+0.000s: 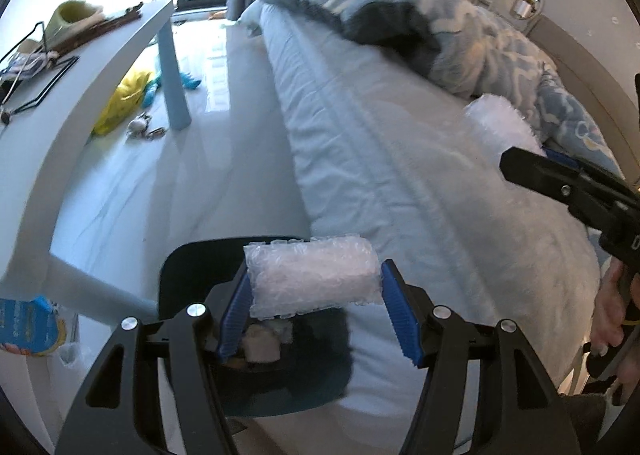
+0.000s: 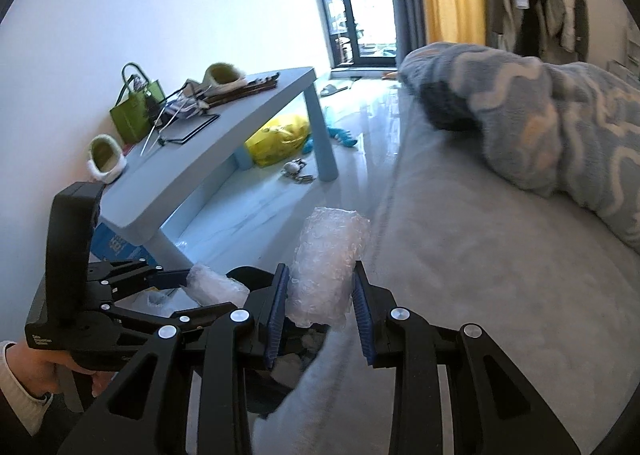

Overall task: Collect trash
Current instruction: 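Carry both bubble-wrap pieces over to the trash bin, then open the left tool over the bin to drop its bubble wrap, then open the right tool over the bin to drop its bubble wrap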

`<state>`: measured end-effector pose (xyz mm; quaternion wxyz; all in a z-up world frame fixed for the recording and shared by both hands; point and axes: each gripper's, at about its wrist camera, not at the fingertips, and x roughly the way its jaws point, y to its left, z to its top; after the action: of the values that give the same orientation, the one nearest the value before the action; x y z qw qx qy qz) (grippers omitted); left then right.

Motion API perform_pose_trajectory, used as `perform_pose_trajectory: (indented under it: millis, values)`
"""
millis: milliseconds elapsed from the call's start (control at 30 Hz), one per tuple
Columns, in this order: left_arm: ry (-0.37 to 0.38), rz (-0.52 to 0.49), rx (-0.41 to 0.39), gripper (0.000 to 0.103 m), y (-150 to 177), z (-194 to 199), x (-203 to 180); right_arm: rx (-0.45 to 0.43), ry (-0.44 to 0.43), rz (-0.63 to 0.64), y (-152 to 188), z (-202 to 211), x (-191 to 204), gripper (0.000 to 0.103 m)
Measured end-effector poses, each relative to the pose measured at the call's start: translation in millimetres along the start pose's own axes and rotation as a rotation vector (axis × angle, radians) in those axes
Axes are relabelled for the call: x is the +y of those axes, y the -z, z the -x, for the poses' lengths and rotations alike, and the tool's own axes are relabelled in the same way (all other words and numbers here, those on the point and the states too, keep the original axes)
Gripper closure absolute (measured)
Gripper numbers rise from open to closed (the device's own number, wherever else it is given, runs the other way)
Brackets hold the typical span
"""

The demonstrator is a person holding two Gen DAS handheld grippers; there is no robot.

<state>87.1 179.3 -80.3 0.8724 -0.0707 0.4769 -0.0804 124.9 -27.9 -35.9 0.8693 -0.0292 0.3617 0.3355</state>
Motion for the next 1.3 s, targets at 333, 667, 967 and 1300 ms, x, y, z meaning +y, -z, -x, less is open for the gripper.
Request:
perform_pose_trajectory:
  millis: [333, 667, 967, 1300]
  values:
    - [-0.043, 0.042, 0.122, 0.037, 24.3, -15.5, 44.7, 0.035, -0.051, 0.032, -9.7, -35.6, 41.5, 0.071]
    - [-0.055, 0.048, 0.196, 0.021, 44.4, -23.4, 75.6, 0.116, -0.075, 0.038, -6.0, -76.1, 67.8, 0.071]
    - [-0.075, 0.054, 0.108, 0.034, 37.1, 5.9, 84.6, 0.224, -0.072, 0.037, 9.2, -114.5, 79.6, 0.071]
    - [-0.022, 0.096, -0.106, 0.039, 24.3, 70.3, 87.9, 0.362, -0.050, 0.091, 45.4, -153.6, 96.0, 0.070]
